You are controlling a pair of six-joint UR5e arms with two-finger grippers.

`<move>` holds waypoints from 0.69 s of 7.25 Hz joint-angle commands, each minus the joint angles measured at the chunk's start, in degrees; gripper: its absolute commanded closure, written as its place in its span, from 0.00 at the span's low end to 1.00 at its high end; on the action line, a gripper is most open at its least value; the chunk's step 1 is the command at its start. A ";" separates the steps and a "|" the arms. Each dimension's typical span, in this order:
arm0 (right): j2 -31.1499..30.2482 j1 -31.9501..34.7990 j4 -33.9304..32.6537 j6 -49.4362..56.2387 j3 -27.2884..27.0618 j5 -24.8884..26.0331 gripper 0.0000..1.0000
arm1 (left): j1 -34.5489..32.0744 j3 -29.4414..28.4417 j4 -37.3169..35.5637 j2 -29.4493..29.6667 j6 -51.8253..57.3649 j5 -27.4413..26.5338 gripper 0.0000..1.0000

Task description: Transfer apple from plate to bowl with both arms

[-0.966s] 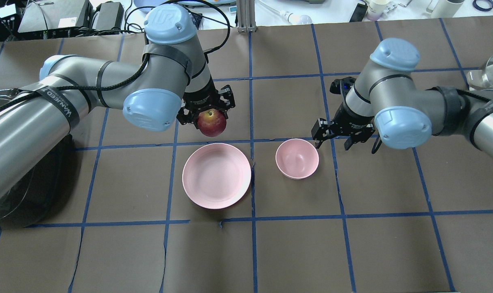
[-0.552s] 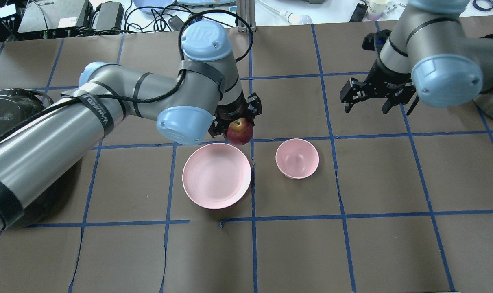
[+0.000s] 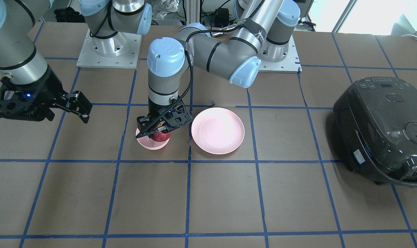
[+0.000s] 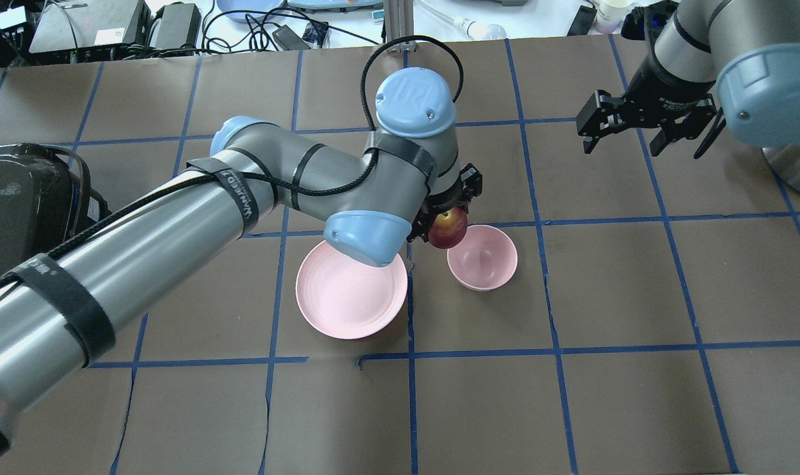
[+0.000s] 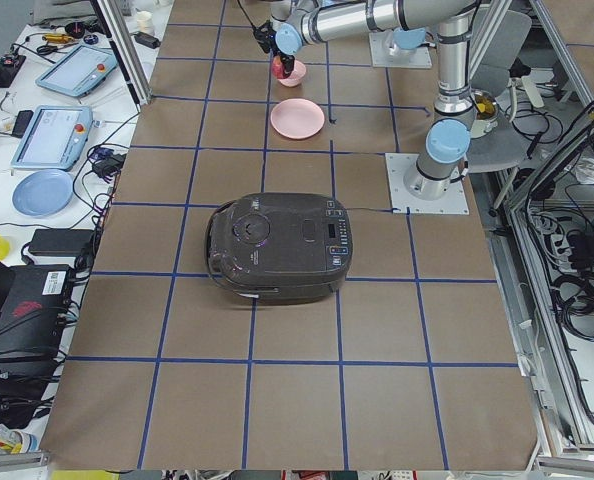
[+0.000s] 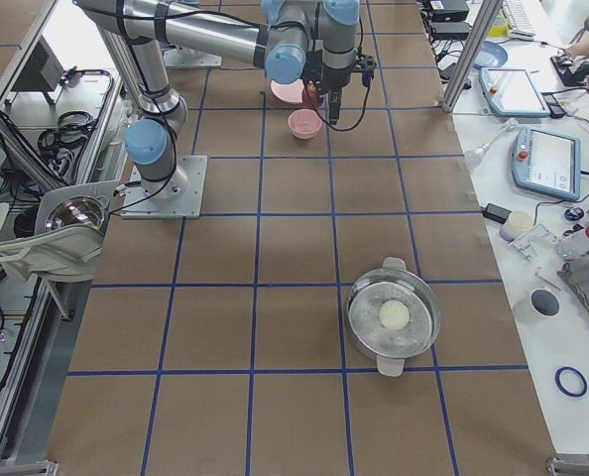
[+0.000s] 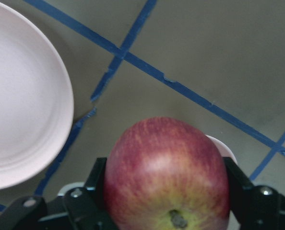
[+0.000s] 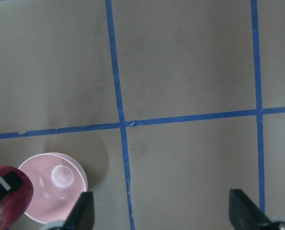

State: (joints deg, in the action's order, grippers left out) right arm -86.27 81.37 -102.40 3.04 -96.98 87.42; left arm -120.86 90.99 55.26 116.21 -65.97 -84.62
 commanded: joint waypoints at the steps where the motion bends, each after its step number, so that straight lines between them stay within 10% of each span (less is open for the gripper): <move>1: -0.65 -0.16 0.18 -0.31 -1.27 0.21 0.00 | -2.09 -0.99 -0.24 3.31 -1.79 0.24 1.00; 5: -1.44 -0.16 0.18 -0.31 -0.84 0.30 0.00 | -2.27 -0.37 0.38 4.29 -0.74 0.42 1.00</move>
State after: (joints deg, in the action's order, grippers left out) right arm -87.43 81.20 -102.23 2.72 -97.91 87.75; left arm -123.10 90.43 55.62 120.24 -66.93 -84.24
